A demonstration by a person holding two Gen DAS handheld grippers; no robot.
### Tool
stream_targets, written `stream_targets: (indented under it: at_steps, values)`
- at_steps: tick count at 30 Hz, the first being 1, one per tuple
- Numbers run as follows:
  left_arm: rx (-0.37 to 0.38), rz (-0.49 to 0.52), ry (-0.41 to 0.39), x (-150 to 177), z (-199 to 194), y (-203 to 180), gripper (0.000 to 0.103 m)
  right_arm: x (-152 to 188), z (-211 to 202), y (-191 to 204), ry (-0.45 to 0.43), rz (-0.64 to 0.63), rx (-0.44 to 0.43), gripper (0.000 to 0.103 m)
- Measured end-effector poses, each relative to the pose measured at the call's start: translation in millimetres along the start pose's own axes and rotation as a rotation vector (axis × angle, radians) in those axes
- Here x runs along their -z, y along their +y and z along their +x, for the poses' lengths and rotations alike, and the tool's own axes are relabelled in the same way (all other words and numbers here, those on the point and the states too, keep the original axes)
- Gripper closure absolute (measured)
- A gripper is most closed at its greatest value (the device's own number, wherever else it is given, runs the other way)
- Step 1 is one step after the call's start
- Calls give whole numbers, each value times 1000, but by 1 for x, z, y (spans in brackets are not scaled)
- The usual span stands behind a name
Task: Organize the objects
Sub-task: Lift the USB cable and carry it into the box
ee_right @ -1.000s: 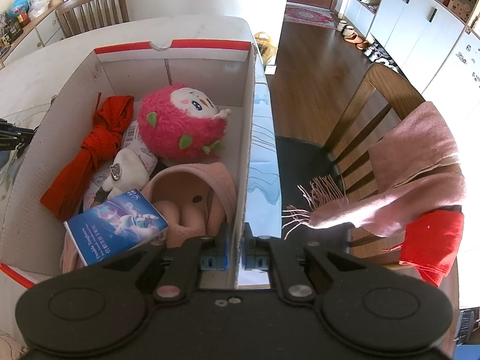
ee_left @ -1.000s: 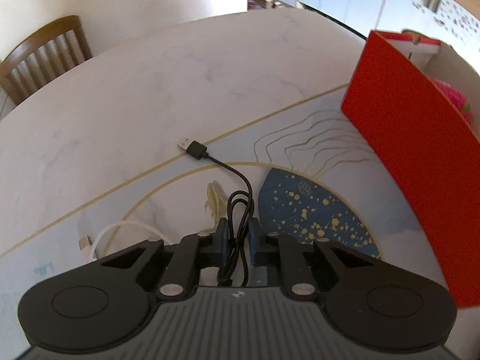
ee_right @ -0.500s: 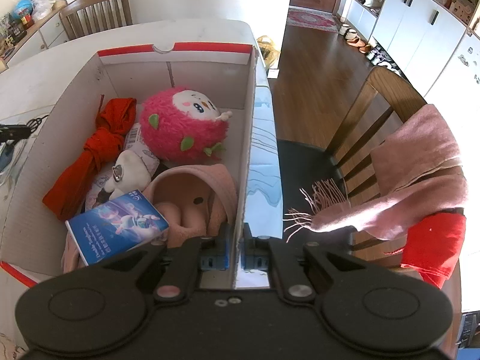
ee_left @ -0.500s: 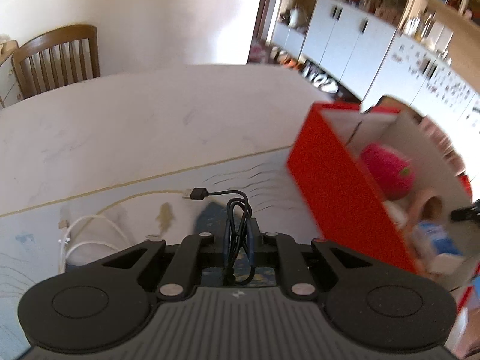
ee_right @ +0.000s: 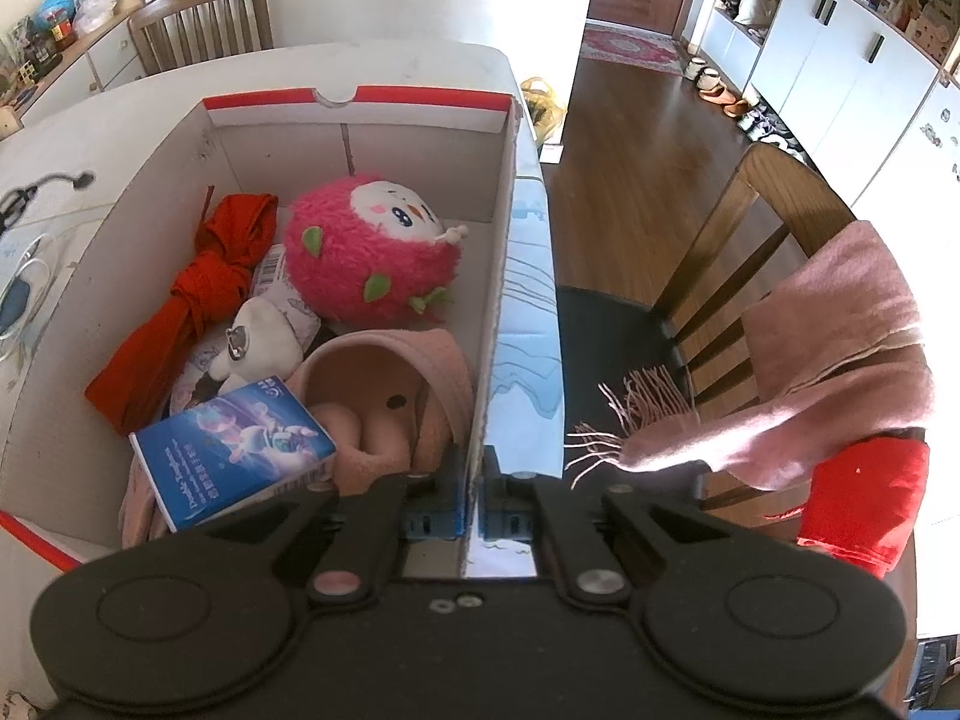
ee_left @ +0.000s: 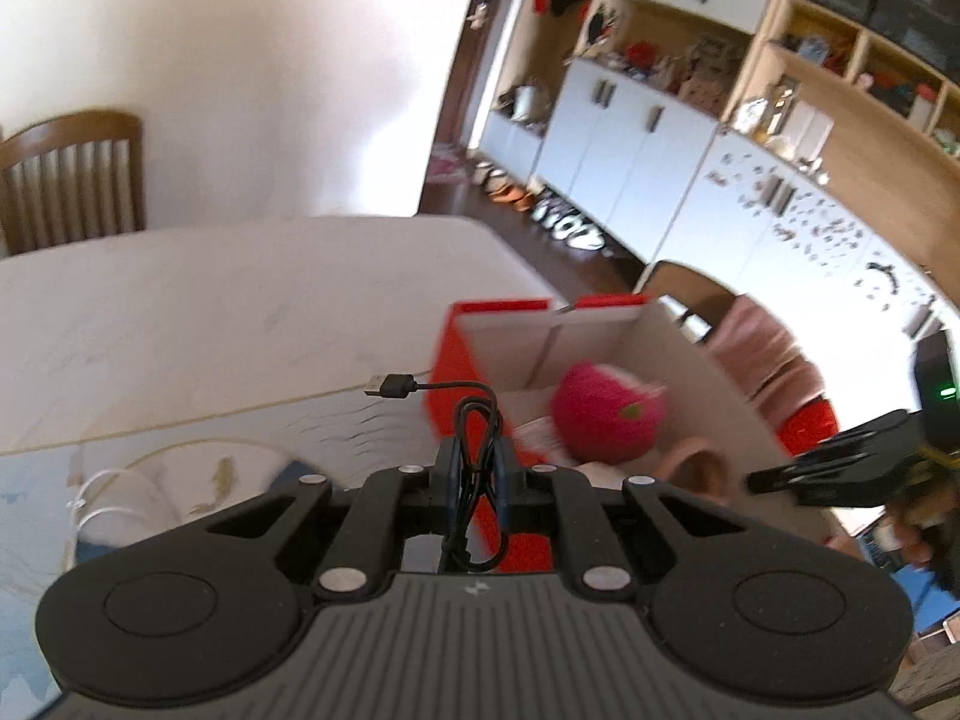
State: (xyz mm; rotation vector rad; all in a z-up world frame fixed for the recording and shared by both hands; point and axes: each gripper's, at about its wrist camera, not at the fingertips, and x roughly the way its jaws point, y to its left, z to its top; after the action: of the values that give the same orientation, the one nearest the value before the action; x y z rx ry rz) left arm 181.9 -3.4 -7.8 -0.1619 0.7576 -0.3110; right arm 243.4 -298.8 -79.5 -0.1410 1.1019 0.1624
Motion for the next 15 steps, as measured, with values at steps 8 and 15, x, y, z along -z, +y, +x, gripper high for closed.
stream_targets:
  at_steps: [8,15]
  values:
    - [92,41,-9,-13,9,-56,93,2,-1,-3,-11,-2,-13,99]
    - [56,47,-29,-19,35,-92,93,3,-2,-4,-17,-6,-23,99]
